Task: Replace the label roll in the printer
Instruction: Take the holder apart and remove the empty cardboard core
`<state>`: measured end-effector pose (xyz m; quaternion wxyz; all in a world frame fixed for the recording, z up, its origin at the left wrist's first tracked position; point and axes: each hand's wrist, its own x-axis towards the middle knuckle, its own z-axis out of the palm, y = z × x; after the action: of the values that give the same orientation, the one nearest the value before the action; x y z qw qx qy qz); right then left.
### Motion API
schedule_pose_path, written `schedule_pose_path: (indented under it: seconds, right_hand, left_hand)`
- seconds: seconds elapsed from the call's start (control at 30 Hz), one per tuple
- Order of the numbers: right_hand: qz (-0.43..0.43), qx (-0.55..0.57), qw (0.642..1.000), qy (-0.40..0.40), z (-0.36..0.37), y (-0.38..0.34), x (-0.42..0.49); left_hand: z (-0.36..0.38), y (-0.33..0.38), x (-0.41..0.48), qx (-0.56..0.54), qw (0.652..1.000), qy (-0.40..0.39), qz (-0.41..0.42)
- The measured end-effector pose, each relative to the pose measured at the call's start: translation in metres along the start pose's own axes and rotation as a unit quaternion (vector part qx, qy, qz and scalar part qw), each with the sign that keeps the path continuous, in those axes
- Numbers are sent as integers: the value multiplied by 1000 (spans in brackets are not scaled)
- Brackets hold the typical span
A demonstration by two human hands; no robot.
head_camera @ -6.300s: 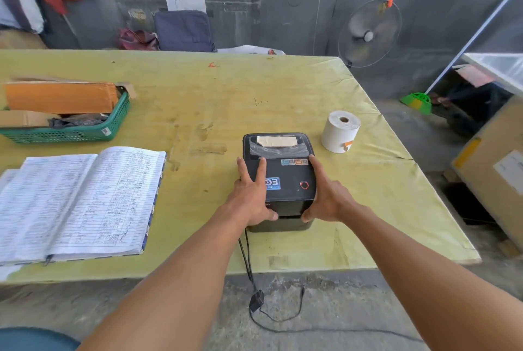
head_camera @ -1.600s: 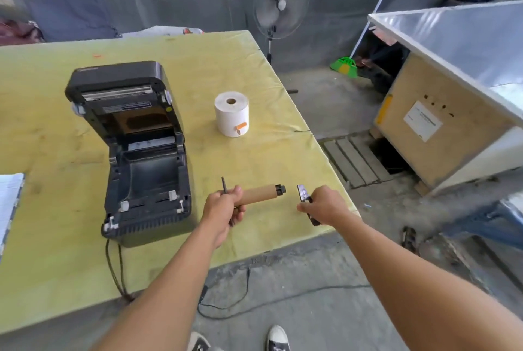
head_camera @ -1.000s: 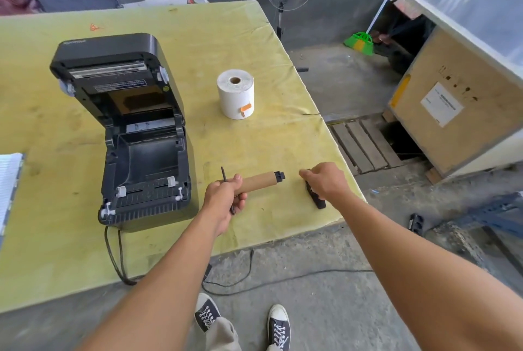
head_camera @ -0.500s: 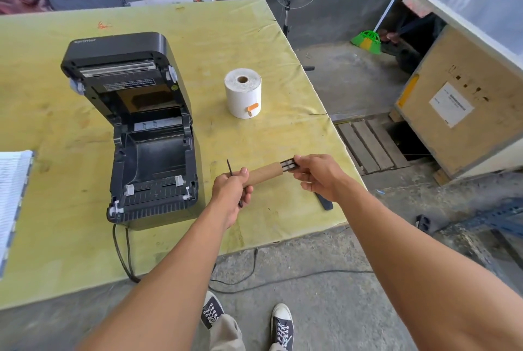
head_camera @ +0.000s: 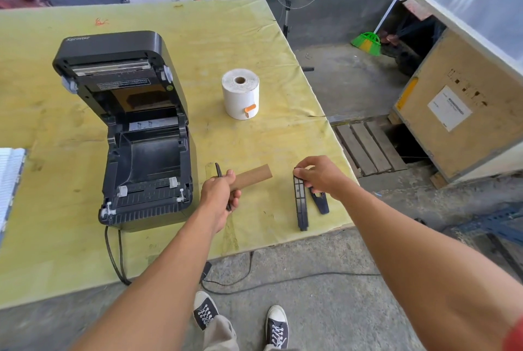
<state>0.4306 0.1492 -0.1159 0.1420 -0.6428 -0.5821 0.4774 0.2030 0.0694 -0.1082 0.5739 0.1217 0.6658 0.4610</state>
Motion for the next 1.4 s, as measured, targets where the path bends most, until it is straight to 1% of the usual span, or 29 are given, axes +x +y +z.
schedule_pose_path:
  seconds: [0.13,0.27,0.37,0.47,0.53,0.63,0.73,0.83,0.9,0.97,1.07,1.13,1.23,1.3,1.4]
  right_hand:
    - [6,-27,999,-29,8,0,11]
    - [12,-17,999,-35,12,-3,24]
    - [7,-27,999,-19,13,-4,29]
    - [-3,-41,999,20,10,-5,29]
    - [-10,-17,1000,21,6,-8,27]
    - [-3,81,996,-36,0,-19,20]
    - [11,134,985,-107,0,-35,7]
    - [-4,141,975,-170,6,-45,-4]
    - [-18,139,974,-178,9,-48,-8]
    - [-27,147,975,-162,7,-53,-12]
    - [-17,179,976,-125,2,-57,-14]
    - [-3,226,972,-69,-3,-65,-12]
    - [5,306,952,24,-12,-82,-9]
    - [14,285,957,45,-15,-90,-11]
    - [27,152,988,10,-6,-94,-15]
  left_hand:
    - [-3,3,3,-2,1000,10,4]
    - [-8,4,5,-5,1000,16,3]
    - [-10,4,7,-6,1000,26,4]
    - [-9,5,7,-9,999,32,5]
    - [-7,5,6,-11,999,35,5]
    - [-1,6,3,-23,999,41,7]
    - [11,10,-2,-25,999,36,13]
    - [24,12,-11,-18,999,22,22]
    - [31,13,-17,-17,999,14,25]
    - [35,16,-22,-22,999,2,27]
    - [38,23,-26,-28,999,-14,31]
    - [36,32,-29,-25,999,-25,38]
    - [25,48,-30,-22,998,-37,44]
    - [13,60,-31,-27,998,-43,41]
    - [-2,68,-33,-44,997,-58,30]
